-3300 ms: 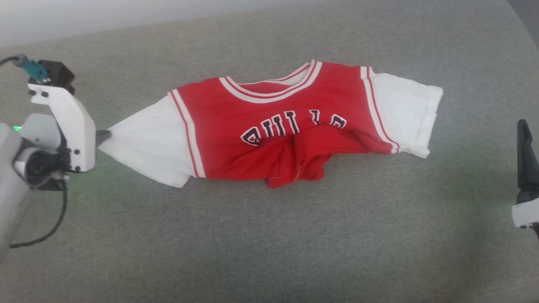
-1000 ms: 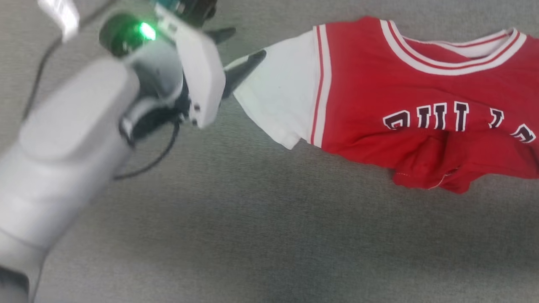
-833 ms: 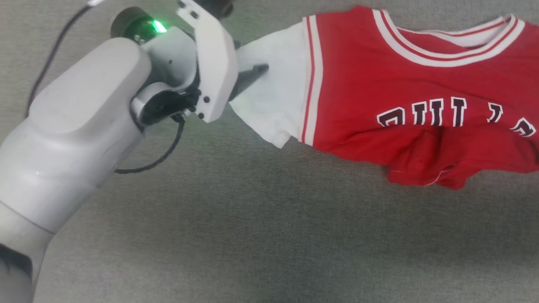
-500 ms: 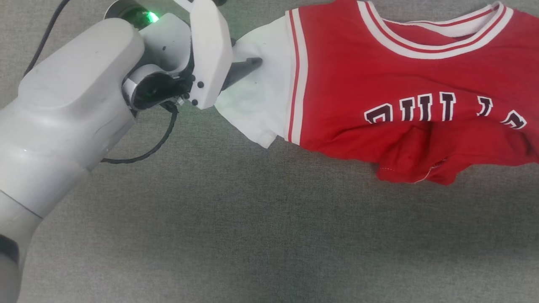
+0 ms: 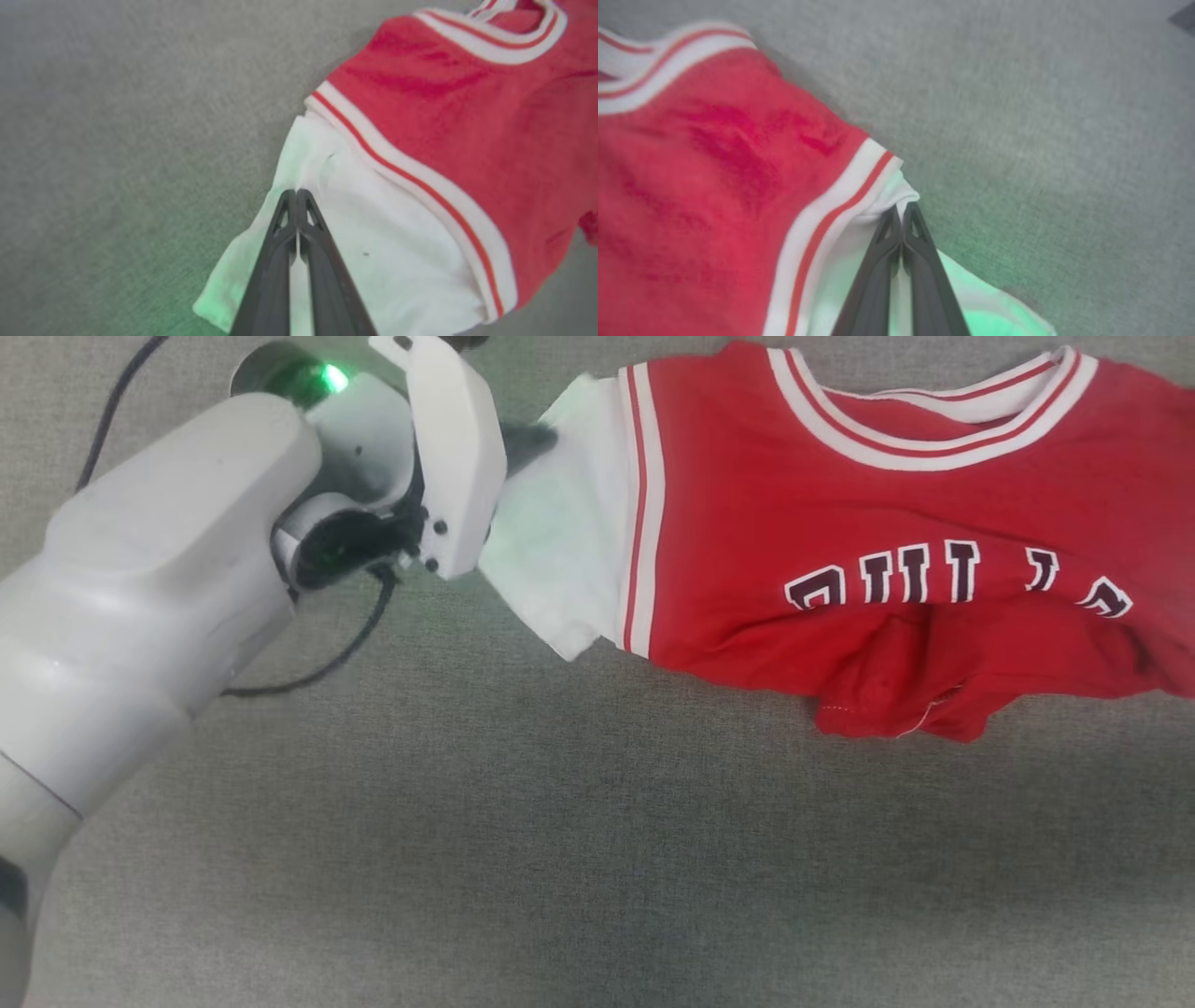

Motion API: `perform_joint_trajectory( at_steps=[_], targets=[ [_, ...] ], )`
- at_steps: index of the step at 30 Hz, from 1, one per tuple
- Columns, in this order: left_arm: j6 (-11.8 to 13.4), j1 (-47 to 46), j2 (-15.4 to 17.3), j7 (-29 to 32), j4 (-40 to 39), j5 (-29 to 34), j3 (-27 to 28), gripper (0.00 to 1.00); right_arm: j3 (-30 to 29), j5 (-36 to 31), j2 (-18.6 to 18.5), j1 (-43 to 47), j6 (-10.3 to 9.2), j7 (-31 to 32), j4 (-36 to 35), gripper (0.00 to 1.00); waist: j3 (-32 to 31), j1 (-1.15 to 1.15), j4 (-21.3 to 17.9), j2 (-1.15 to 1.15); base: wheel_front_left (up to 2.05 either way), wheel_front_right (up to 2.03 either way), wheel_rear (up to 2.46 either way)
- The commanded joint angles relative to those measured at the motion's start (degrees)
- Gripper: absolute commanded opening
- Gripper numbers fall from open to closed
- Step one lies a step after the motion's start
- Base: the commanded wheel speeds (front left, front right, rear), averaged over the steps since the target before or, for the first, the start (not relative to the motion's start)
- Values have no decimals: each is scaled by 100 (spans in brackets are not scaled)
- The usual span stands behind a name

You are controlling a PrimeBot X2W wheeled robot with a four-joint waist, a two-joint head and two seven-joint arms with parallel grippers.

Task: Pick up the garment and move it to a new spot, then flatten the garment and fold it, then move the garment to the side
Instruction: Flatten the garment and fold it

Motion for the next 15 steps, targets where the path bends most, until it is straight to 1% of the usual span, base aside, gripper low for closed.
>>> perform_joint_trajectory(
  at_steps=[1,5,7,10,14,15],
  targets=[
    [-8,-141,29,-351,106,-46,18,0,-49,117,102,-145,1,-311,-47,0,-75,0,-37,0,0,0,0],
    [-8,-285,33,-963,303,-128,71,0,-183,184,30,-338,0,-884,-3,0,-189,0,-119,0,0,0,0],
    [-8,-412,37,-1334,505,-153,162,0,-248,128,54,-518,1,-1110,73,0,-212,0,-163,0,0,0,0],
    [-8,-643,-23,-1897,923,-196,385,0,-382,-19,192,-899,0,-1416,387,0,-214,0,-242,0,0,0,0],
    [-8,-1159,-141,-2621,1673,-207,774,0,-625,-322,646,-1606,-1,-1888,1073,0,-213,0,-380,0,0,0,0],
    [-8,-1159,-141,-2621,1673,-207,774,0,-625,-322,646,-1606,-1,-1888,1073,0,-213,0,-380,0,0,0,0]
  ],
)
